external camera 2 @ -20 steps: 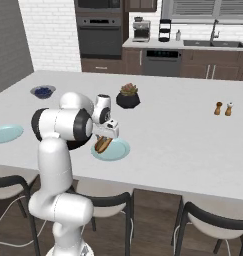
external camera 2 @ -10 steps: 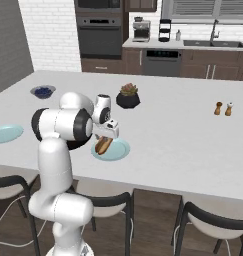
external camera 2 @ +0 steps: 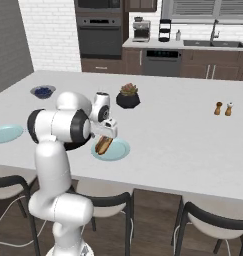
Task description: Place one bun and one sausage from the bowl on each plate.
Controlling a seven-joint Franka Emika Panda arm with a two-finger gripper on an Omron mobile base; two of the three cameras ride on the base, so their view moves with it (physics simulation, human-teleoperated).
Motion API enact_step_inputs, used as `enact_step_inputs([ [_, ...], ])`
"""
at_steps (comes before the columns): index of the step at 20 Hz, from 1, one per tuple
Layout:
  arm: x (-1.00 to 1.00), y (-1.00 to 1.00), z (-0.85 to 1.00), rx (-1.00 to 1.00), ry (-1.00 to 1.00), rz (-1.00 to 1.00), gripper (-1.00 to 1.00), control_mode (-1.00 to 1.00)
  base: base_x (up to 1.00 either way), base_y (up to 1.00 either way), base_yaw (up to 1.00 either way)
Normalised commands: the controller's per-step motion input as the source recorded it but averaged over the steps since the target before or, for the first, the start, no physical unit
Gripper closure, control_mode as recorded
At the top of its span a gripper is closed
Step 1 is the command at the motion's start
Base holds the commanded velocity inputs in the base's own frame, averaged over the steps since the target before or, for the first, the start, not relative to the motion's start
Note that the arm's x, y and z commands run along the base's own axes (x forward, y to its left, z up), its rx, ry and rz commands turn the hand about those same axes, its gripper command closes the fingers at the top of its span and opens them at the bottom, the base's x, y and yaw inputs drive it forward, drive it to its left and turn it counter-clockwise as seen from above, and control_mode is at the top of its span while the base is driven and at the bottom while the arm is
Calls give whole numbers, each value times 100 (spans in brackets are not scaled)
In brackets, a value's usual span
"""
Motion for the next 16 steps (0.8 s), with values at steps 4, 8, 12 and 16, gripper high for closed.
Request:
enact_step_inputs([
  [4,-4,84,60,-5,-2,-51,-100,-100,0,0,0],
  [8,21,79,40,-2,0,-54,-100,-100,0,0,0],
  [12,56,42,19,1,9,-45,-100,-100,0,0,0],
  [16,78,5,0,3,9,-28,-100,-100,0,0,0],
])
